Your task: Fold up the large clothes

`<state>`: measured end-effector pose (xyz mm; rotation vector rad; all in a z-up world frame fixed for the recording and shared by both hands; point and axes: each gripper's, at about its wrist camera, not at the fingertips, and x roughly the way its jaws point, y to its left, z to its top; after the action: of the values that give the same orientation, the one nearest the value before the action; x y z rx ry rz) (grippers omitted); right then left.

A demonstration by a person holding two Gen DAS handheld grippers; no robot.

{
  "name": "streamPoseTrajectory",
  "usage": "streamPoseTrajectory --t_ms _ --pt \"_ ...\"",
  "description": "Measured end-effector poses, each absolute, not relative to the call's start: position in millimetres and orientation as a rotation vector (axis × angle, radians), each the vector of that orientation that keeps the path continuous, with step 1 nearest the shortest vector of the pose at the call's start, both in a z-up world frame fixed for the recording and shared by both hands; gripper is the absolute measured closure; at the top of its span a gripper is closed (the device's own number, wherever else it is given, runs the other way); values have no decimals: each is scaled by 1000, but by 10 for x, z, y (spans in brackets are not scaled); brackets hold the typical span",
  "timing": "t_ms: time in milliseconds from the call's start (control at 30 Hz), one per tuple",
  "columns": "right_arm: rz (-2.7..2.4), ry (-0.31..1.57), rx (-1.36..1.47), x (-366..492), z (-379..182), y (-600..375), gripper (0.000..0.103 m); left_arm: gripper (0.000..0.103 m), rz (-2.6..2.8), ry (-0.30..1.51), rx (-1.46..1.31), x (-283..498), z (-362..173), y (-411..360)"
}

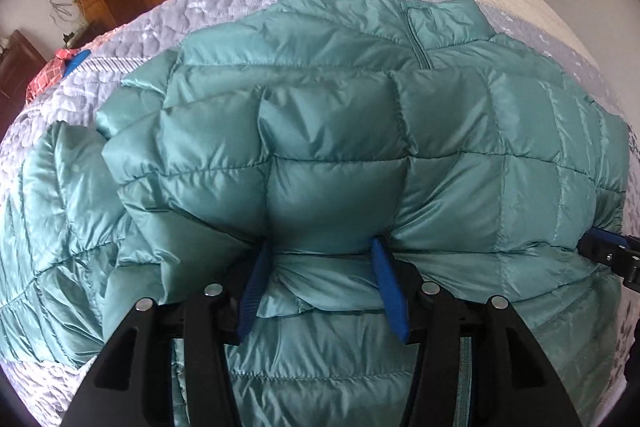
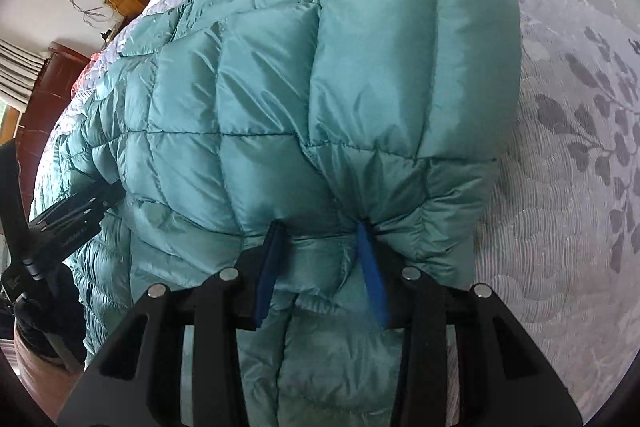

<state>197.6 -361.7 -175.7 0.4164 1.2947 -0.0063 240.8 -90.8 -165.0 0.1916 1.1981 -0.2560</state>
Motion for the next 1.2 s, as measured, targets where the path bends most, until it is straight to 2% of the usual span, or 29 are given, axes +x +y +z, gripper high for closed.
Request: streamPoseTrajectory --t_ms 267,333,367,400,433,500,800,933,1200 --pt "-10 1305 371 2039 -1708 -3435 62 50 -244 1207 162 2406 -1571 -850" --pt "39 1263 443 1968 -1520 -3503 59 50 -245 1200 114 2341 -1348 -714" --pt "75 1206 485 1896 -1369 -3556 54 49 -246 1177 88 2362 -1263 -600" --pt "89 1166 503 1831 -1263 -3604 51 43 -243 1152 64 2314 -1142 -488" --pt "83 1135 505 1759 -1164 -3656 50 34 -234 1116 33 2236 -985 -301" --pt "32 1108 486 1615 -1030 -3805 50 30 -194 1075 -3 2107 -805 51" --pt "-194 1147 525 1059 -1263 -4602 50 28 295 1094 -182 1487 -831 2223" --pt "-235 1160 560 954 -1357 -4745 50 28 435 1077 -384 1178 -923 3068" --pt "-236 1196 588 962 -1514 -4753 50 28 467 941 -752 924 -1120 3872"
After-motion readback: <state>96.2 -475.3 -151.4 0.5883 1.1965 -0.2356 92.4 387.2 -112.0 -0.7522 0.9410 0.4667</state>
